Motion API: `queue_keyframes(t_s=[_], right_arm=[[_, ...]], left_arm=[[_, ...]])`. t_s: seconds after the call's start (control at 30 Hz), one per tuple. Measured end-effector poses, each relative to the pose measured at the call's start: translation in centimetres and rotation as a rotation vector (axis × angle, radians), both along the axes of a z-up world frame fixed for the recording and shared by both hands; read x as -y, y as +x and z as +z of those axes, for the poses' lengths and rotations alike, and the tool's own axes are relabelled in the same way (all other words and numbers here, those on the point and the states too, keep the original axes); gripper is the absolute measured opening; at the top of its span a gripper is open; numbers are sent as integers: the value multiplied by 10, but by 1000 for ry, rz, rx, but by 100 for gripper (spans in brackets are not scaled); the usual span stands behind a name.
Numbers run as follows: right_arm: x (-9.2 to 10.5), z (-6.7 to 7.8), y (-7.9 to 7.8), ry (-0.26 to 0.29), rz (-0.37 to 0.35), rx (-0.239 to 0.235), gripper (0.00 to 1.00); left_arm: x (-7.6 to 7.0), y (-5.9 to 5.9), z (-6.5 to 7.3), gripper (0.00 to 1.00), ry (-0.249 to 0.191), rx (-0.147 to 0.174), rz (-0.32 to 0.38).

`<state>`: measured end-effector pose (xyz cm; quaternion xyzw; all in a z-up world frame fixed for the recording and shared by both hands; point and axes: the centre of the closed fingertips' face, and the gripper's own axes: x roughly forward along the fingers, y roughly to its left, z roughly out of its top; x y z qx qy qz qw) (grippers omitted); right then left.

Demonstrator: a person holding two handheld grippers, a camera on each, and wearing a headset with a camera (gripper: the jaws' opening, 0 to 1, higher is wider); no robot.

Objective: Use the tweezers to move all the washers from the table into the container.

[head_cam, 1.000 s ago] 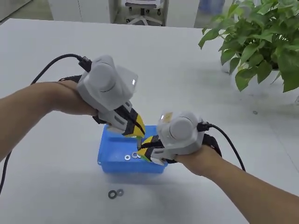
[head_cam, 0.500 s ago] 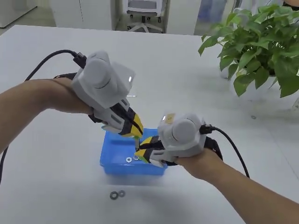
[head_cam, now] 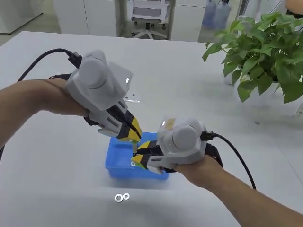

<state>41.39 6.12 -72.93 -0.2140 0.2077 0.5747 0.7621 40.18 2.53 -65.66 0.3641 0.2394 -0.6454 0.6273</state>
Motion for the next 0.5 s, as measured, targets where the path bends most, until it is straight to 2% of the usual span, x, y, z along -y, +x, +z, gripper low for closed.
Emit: queue_keyframes(t_s=[0.2, 0.5], right_arm=[[-7, 0, -8, 6, 19, 7, 13], [-17, -3, -24, 7, 55, 8, 12]], left_arm=[[-4, -11, 5, 5, -10, 2, 4], [-14, -27, 1, 5, 8, 6, 7]])
